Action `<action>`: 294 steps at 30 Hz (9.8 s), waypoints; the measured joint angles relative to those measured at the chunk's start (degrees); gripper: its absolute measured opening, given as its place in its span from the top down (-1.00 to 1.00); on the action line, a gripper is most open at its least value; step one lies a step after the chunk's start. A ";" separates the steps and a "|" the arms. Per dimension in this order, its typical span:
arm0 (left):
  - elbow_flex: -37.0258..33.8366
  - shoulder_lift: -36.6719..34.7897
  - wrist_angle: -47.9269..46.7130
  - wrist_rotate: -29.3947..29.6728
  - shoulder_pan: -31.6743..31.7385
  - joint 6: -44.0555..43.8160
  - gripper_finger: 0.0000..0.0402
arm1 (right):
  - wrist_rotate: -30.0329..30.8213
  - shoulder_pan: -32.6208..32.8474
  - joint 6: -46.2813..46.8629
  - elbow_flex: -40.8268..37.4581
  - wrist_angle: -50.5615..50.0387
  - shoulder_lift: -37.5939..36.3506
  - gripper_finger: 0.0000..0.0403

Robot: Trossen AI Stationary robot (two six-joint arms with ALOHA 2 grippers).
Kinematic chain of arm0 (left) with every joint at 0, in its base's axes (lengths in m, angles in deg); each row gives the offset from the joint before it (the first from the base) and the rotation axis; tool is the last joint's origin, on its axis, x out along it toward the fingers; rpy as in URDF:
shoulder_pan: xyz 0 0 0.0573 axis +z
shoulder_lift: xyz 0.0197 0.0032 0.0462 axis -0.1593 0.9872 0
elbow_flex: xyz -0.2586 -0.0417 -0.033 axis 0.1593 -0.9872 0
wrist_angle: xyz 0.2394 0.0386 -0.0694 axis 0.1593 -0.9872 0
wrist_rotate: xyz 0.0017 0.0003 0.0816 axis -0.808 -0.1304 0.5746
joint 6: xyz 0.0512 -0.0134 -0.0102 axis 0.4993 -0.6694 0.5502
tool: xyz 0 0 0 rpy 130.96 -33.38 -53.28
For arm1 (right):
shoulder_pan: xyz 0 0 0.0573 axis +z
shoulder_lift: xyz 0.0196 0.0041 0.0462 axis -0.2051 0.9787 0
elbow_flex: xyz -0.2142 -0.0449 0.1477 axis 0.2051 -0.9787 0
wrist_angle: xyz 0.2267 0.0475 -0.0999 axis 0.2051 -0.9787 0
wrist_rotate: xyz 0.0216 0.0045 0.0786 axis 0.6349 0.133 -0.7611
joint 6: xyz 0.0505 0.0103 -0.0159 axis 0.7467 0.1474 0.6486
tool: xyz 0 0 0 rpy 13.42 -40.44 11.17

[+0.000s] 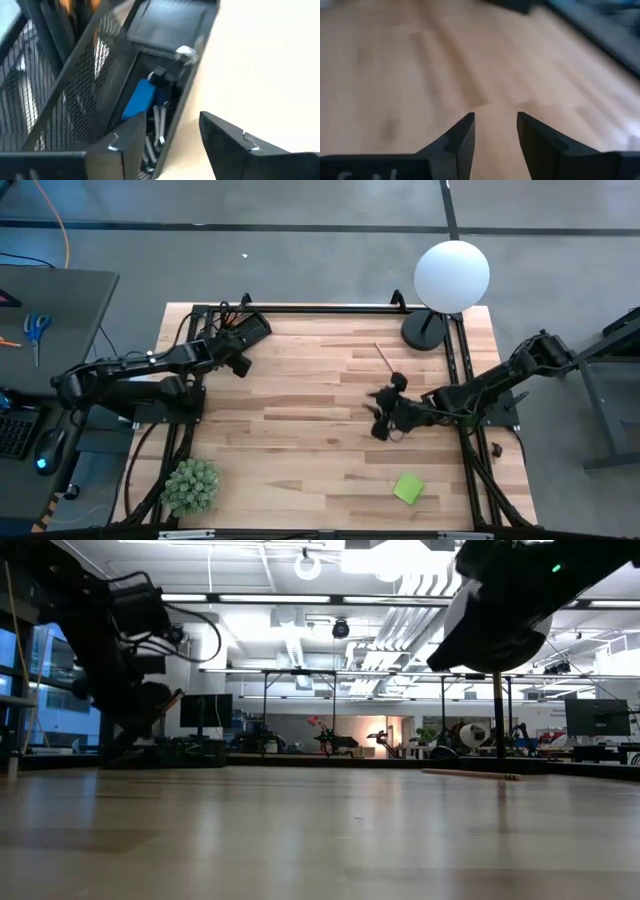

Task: Pick and place office supplies into organizer
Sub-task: Put the green sticky notes into the black desk organizer

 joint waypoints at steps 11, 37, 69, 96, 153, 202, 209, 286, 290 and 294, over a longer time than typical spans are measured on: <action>0.00 -16.58 7.52 -12.30 -12.97 -1.44 0.42 | -24.32 -8.21 -1.51 0.02 7.94 0.00 0.32; -8.68 -11.25 50.82 -17.17 -37.22 10.29 0.77 | -1.67 1.54 24.44 0.11 -18.55 0.02 0.32; -10.10 -8.64 60.13 -30.84 -37.34 15.46 0.83 | 6.81 1.15 46.57 -13.94 -11.45 2.40 0.49; -10.05 -3.35 70.62 -22.79 -48.18 13.04 0.83 | -43.07 21.41 53.16 19.99 -34.58 16.41 0.79; -10.03 -1.82 71.09 -21.75 -48.18 13.94 0.83 | -29.03 31.53 16.59 44.77 -61.94 43.91 0.51; -10.05 -1.85 65.52 -16.99 -48.18 13.94 0.83 | -22.47 -15.31 -31.97 50.71 -9.36 47.84 0.58; -10.04 -1.85 63.12 -13.70 -48.19 11.87 0.83 | -19.96 -14.71 -22.49 50.71 -18.53 44.38 0.12; 34.12 47.25 -5.20 -9.43 -40.93 -4.83 0.96 | 24.50 15.86 37.69 21.49 -50.72 38.60 0.38; 36.47 47.25 -10.84 -8.14 -38.46 -3.02 0.96 | 24.08 15.86 37.98 21.49 -50.72 38.60 0.38; 41.14 47.25 -18.10 -6.00 -33.90 0.94 0.98 | 24.65 15.86 38.46 21.49 -50.85 38.60 0.38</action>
